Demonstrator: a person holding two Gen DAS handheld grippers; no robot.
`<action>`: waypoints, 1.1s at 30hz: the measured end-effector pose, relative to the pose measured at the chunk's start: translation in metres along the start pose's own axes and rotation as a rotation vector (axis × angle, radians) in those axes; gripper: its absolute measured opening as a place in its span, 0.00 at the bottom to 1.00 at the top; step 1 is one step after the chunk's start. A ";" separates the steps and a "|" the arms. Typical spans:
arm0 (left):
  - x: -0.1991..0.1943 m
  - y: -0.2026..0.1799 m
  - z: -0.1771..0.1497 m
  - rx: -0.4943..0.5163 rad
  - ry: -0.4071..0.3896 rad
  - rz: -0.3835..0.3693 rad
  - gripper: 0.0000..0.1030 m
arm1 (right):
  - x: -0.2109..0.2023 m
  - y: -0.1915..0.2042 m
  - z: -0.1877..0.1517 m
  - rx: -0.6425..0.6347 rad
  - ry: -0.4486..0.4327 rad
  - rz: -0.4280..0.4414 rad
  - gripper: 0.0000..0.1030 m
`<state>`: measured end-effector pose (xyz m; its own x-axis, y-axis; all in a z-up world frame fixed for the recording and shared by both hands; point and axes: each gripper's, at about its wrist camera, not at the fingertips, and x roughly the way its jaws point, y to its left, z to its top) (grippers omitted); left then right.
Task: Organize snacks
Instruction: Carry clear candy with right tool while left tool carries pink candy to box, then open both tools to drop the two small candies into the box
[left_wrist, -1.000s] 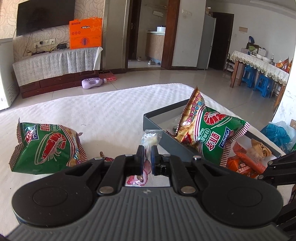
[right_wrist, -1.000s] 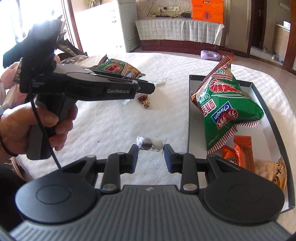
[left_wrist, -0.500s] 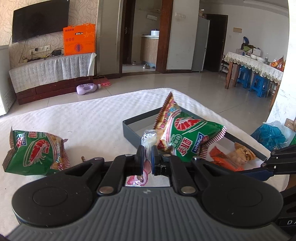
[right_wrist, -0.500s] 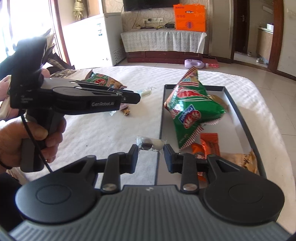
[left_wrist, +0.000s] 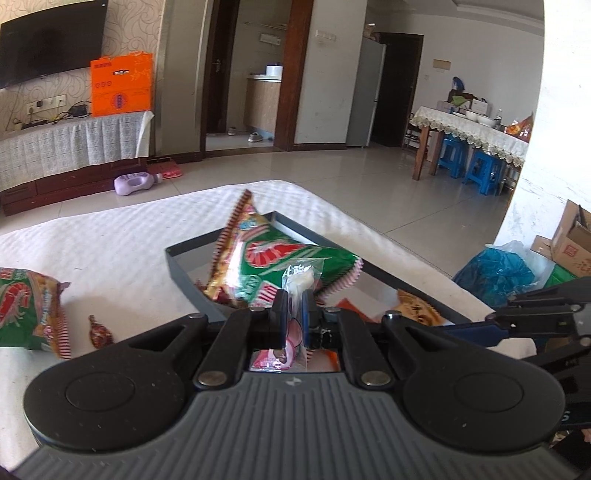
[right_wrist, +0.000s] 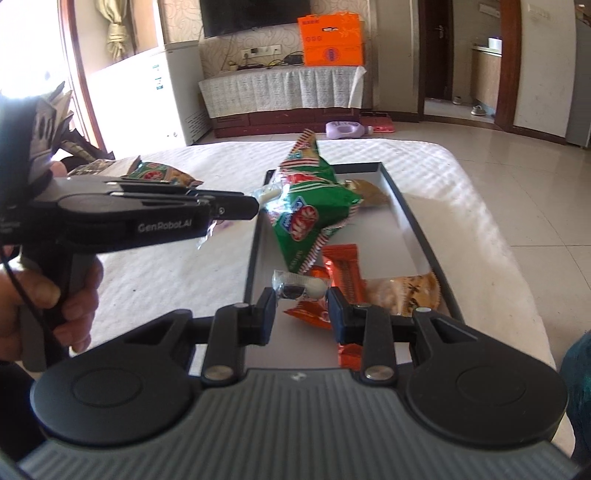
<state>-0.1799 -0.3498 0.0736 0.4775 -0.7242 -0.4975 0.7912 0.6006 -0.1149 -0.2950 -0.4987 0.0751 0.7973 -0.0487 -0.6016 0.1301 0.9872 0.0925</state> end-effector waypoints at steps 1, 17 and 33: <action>0.001 -0.004 -0.001 0.004 0.003 -0.006 0.09 | -0.001 -0.002 -0.001 0.002 -0.001 -0.007 0.33; 0.025 -0.031 -0.004 -0.006 0.032 -0.003 0.09 | -0.001 -0.012 -0.002 0.009 0.000 -0.072 0.33; 0.052 -0.034 -0.015 -0.032 0.102 -0.001 0.10 | 0.003 -0.016 -0.005 -0.001 0.021 -0.094 0.33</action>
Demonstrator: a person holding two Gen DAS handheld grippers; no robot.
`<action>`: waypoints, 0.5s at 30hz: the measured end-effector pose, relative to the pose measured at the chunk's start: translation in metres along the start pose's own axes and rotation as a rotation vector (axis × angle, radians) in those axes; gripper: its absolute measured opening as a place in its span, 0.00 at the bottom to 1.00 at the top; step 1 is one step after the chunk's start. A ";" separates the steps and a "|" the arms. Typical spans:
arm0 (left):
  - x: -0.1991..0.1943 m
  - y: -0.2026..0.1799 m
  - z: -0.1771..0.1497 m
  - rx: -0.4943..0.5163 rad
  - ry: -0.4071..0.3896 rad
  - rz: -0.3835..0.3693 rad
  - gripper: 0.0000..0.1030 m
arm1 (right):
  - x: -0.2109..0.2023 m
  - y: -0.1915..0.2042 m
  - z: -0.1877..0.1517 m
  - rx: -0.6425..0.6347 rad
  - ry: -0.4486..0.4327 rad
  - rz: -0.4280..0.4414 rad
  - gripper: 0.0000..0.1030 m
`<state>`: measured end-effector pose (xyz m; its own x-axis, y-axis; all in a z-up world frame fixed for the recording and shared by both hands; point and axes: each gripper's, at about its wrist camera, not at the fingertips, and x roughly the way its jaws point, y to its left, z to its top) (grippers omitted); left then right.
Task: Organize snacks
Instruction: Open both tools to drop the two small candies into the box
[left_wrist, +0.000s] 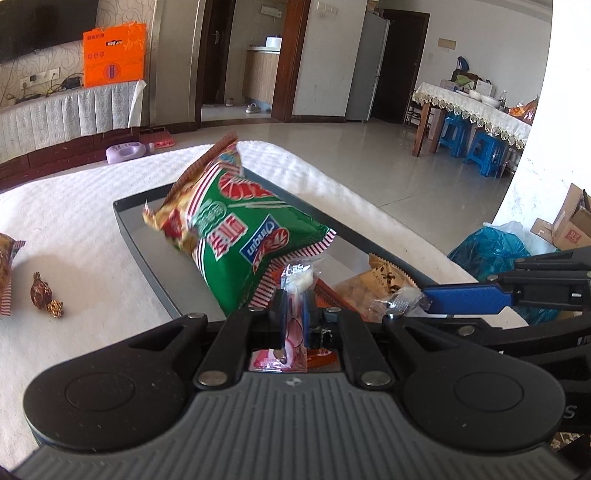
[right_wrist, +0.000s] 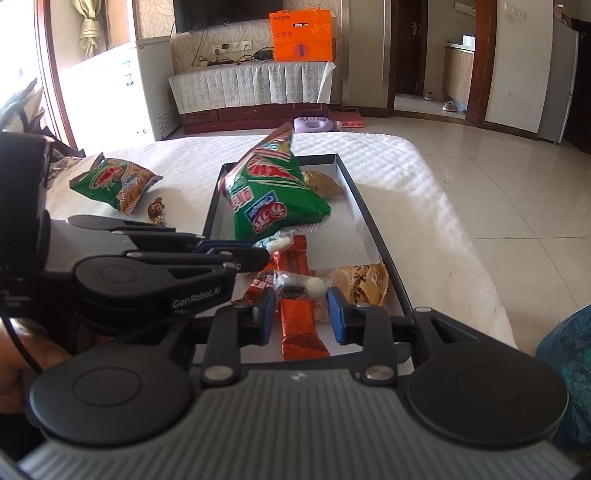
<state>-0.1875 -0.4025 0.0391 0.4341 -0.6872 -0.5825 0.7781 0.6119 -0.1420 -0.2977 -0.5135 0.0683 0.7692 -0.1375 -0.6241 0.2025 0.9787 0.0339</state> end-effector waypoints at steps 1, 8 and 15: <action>0.002 0.000 0.000 -0.002 0.009 -0.004 0.10 | 0.001 0.000 0.000 -0.005 0.003 -0.004 0.33; 0.001 -0.002 -0.006 0.029 0.029 -0.001 0.14 | 0.006 -0.004 -0.001 -0.009 0.011 -0.011 0.33; -0.004 -0.002 -0.010 0.032 0.028 0.010 0.24 | 0.008 -0.010 0.000 0.011 -0.007 -0.039 0.33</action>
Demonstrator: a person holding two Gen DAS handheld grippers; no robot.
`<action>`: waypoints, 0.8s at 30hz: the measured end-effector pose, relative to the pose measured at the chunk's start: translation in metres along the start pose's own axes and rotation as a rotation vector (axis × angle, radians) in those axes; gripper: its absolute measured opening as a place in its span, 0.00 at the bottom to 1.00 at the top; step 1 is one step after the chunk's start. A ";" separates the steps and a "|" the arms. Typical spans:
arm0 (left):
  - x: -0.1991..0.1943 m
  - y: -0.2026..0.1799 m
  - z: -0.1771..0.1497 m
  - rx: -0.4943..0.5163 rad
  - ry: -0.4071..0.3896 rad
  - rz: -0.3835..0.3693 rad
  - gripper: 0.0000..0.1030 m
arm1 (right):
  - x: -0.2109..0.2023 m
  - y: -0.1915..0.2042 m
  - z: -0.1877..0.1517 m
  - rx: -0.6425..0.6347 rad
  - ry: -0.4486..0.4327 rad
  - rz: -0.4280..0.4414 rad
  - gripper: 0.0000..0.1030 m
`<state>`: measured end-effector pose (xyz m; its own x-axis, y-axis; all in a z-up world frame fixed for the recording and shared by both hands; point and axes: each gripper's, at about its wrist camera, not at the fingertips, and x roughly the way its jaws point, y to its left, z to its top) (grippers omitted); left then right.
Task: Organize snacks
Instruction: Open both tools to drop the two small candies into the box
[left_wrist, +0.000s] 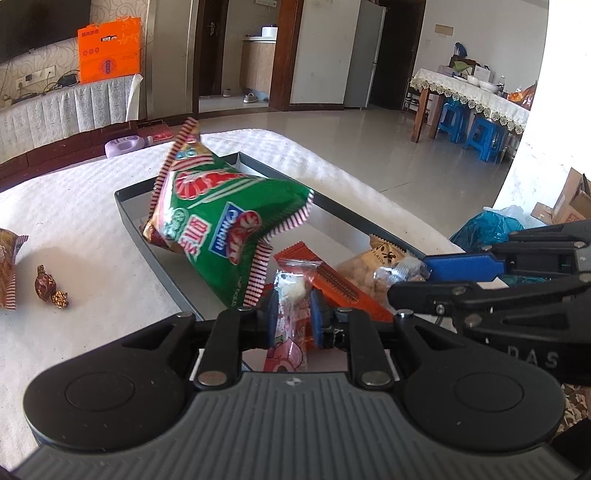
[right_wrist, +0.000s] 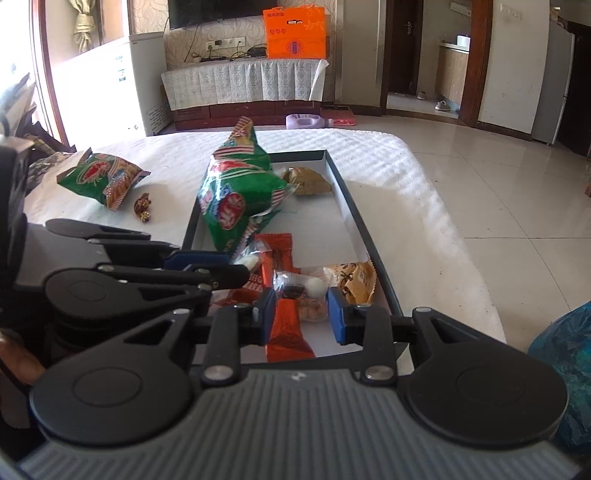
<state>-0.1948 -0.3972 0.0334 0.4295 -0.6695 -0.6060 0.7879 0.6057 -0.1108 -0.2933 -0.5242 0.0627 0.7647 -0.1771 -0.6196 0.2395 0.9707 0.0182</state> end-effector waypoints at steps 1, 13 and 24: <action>-0.002 0.000 0.000 0.002 -0.004 0.003 0.28 | 0.002 -0.001 0.000 0.006 -0.002 -0.007 0.33; -0.041 0.022 -0.005 0.011 -0.059 0.071 0.53 | 0.033 0.010 0.013 0.030 0.008 -0.011 0.34; -0.088 0.082 -0.003 -0.091 -0.140 0.305 0.84 | 0.032 0.035 0.016 -0.027 -0.015 -0.054 0.59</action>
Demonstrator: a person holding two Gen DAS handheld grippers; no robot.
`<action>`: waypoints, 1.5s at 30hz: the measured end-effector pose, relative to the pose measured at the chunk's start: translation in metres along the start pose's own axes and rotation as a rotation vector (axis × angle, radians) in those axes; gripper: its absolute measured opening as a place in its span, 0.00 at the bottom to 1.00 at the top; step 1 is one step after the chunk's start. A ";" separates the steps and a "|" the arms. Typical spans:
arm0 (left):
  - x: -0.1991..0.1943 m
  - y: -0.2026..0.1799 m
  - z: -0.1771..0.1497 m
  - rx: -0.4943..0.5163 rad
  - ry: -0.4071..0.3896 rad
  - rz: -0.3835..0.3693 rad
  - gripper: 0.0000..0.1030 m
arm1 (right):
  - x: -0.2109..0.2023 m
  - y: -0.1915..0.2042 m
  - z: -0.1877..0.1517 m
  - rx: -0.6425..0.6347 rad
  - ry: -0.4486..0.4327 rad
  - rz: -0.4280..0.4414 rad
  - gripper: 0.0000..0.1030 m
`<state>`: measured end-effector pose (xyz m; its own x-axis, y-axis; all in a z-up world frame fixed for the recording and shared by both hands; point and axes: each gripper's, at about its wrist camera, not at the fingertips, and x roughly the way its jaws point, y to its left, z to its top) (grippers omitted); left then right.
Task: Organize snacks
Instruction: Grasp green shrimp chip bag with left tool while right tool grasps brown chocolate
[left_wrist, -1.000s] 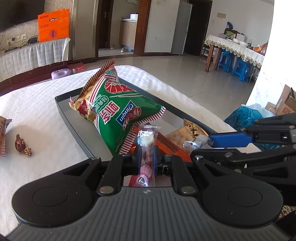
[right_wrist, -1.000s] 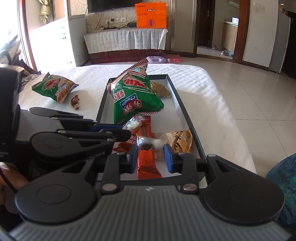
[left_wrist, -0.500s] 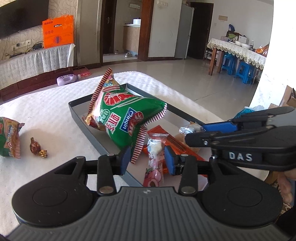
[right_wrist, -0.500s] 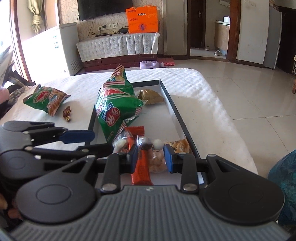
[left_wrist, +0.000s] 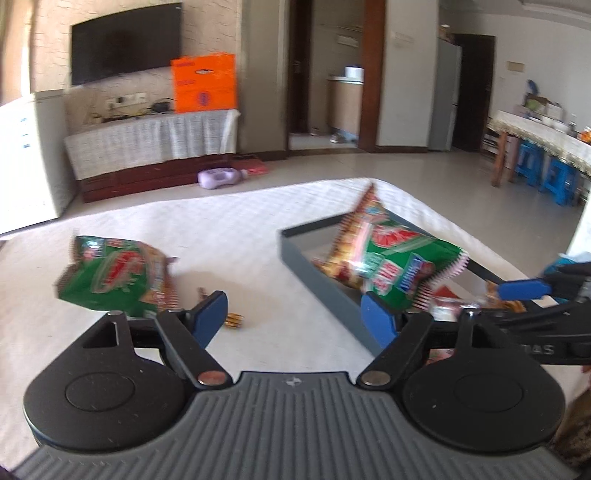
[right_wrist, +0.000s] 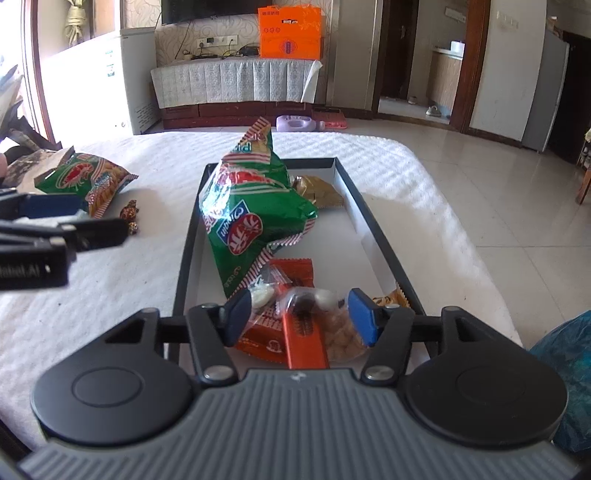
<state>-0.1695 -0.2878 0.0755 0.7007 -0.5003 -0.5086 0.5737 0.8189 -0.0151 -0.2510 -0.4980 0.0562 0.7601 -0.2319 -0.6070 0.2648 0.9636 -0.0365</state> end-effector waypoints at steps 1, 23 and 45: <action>-0.002 0.006 0.001 -0.009 -0.006 0.025 0.87 | -0.002 0.001 0.000 0.003 -0.008 0.000 0.60; -0.010 0.082 0.010 -0.100 -0.026 0.276 0.96 | -0.025 0.075 0.013 -0.127 -0.187 0.160 0.60; 0.082 0.178 0.012 -0.245 0.110 0.234 0.97 | 0.113 0.163 0.054 -0.197 0.032 0.286 0.60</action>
<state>-0.0048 -0.1868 0.0416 0.7438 -0.2684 -0.6121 0.2746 0.9577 -0.0862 -0.0898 -0.3742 0.0240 0.7674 0.0522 -0.6390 -0.0780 0.9969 -0.0122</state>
